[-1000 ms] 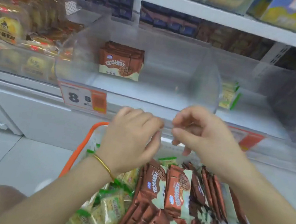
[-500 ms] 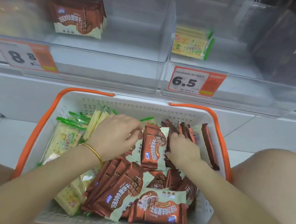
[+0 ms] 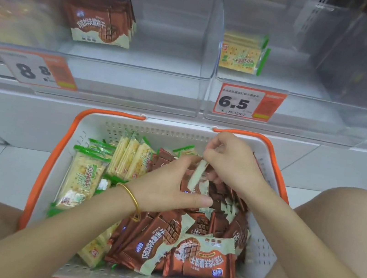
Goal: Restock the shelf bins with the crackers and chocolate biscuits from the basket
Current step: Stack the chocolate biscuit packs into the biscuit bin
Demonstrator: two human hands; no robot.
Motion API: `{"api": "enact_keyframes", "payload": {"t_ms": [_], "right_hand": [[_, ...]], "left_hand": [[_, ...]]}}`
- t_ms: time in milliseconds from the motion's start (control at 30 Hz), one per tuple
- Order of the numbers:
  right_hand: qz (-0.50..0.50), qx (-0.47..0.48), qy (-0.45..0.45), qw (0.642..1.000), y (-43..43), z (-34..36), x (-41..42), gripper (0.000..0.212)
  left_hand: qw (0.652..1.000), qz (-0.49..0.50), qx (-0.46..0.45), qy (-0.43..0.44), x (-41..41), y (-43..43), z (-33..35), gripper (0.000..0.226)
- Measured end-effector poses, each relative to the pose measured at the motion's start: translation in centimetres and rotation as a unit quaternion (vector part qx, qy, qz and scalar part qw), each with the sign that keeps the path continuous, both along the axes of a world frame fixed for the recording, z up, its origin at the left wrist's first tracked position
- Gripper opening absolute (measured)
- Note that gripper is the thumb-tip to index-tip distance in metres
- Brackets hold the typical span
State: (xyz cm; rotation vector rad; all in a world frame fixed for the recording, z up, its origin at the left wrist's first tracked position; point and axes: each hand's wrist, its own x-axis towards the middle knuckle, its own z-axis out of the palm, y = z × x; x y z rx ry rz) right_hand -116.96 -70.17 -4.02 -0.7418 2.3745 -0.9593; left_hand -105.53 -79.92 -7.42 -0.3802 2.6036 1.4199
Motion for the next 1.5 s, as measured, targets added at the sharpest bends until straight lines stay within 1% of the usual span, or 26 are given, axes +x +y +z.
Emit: {"api": "enact_keyframes", "payload": {"t_ms": [67, 133, 200, 233, 267, 300, 333, 367, 400, 467, 533, 567, 667, 733, 767, 800, 833, 900, 933, 967, 1033, 1100, 1167, 1233, 1400, 1500], "right_hand": [[-0.012, -0.041, -0.089, 0.995, -0.7, 0.3, 0.5, 0.004], [0.0, -0.082, -0.153, 0.985, -1.3, 0.7, 0.9, 0.007], [0.011, -0.114, -0.176, 0.978, -1.7, 1.2, 1.0, 0.014], [0.011, -0.113, -0.143, 0.983, -1.8, 1.3, 0.9, 0.015], [0.018, -0.096, -0.071, 0.993, -1.8, 1.4, 0.6, 0.014], [0.037, -0.063, 0.022, 0.997, -1.8, 1.5, 0.1, 0.014], [0.062, -0.028, 0.091, 0.993, -1.7, 1.6, -0.2, 0.015], [0.087, -0.008, 0.115, 0.99, -1.6, 1.8, -0.4, 0.018], [0.103, -0.007, 0.09, 0.991, -1.6, 2.1, -0.5, 0.023], [0.111, -0.034, -0.032, 0.993, -1.8, 2.8, -0.4, 0.027], [0.113, -0.075, -0.161, 0.978, -2.2, 3.9, 0.0, 0.018], [0.117, -0.094, -0.19, 0.97, -2.6, 4.4, 0.1, 0.016], [0.134, -0.144, -0.21, 0.958, -4.9, 6.5, 0.5, 0.019], [0.137, -0.179, -0.21, 0.951, -7.2, 8.6, 0.5, 0.013], [0.13, -0.196, -0.205, 0.95, -8.6, 9.7, 0.3, 0.01], [0.116, -0.209, -0.19, 0.952, -10.1, 10.6, -0.1, 0.008], [0.099, -0.22, -0.169, 0.956, -11.9, 11.5, -0.5, 0.009], [0.075, -0.225, -0.102, 0.966, -15.7, 12.1, -1.7, 0.016], [0.072, -0.21, -0.055, 0.973, -17.7, 11.9, -2.2, 0.02], [0.078, -0.183, -0.002, 0.98, -19.8, 11.2, -2.5, 0.024], [0.113, -0.116, 0.092, 0.983, -23.7, 9.3, -2.9, 0.026], [0.159, -0.074, 0.152, 0.973, -27.1, 6.9, -3.2, 0.024], [0.188, -0.04, 0.212, 0.958, -29.6, 5.1, -3.6, 0.024], [0.182, -0.014, 0.243, 0.953, -31.4, 4.0, -4.2, 0.03], [0.108, 0.01, 0.261, 0.959, -34.0, 2.7, -5.0, 0.052], [0.047, 0.009, 0.252, 0.966, -34.4, 2.1, -5.1, 0.055]], "left_hand": [[0.999, 0.032, 0.011, 0.012, 0.3, -0.4, 0.7, 0.064], [0.997, 0.071, 0.022, 0.016, 0.6, -1.2, 1.0, 0.051], [0.985, 0.128, 0.116, 0.003, 1.0, -2.2, 1.7, 0.031], [0.973, 0.154, 0.173, -0.005, 1.3, -2.8, 2.2, 0.028], [0.959, 0.172, 0.224, -0.008, 1.5, -3.4, 2.8, 0.027], [0.949, 0.183, 0.256, -0.002, 1.8, -4.0, 3.3, 0.026], [0.939, 0.194, 0.283, 0.009, 2.1, -4.6, 3.8, 0.025], [0.929, 0.206, 0.306, 0.021, 2.5, -5.2, 4.3, 0.024], [0.919, 0.219, 0.325, 0.035, 2.9, -5.8, 4.8, 0.022], [0.906, 0.235, 0.347, 0.064, 3.5, -6.9, 5.6, 0.02], [0.896, 0.241, 0.36, 0.092, 4.0, -7.8, 6.4, 0.021], [0.891, 0.244, 0.368, 0.106, 4.2, -8.4, 6.9, 0.02], [0.873, 0.249, 0.391, 0.149, 4.5, -10.5, 8.8, 0.029], [0.856, 0.269, 0.395, 0.199, 4.2, -12.4, 10.3, 0.037], [0.847, 0.292, 0.38, 0.23, 4.0, -13.4, 11.0, 0.036], [0.841, 0.33, 0.338, 0.264, 3.8, -14.5, 11.5, 0.031], [0.838, 0.379, 0.261, 0.294, 3.6, -15.5, 11.7, 0.024], [0.829, 0.452, 0.026, 0.327, 3.3, -17.9, 11.1, 0.016], [0.828, 0.448, -0.09, 0.324, 3.3, -18.9, 10.6, 0.012], [0.835, 0.422, -0.185, 0.3, 3.4, -19.8, 10.0, 0.011], [0.853, 0.343, -0.341, 0.195, 3.4, -21.0, 8.9, 0.031], [0.841, 0.296, -0.44, 0.106, 3.1, -21.1, 8.6, 0.045], [0.831, 0.284, -0.472, 0.079, 2.9, -20.9, 8.6, 0.059], [0.831, 0.274, -0.479, 0.074, 2.8, -20.8, 8.4, 0.067], [0.847, 0.269, -0.455, 0.06, 2.8, -21.0, 8.5, 0.05], [0.853, 0.263, -0.444, 0.078, 2.8, -20.9, 8.4, 0.042]]}}
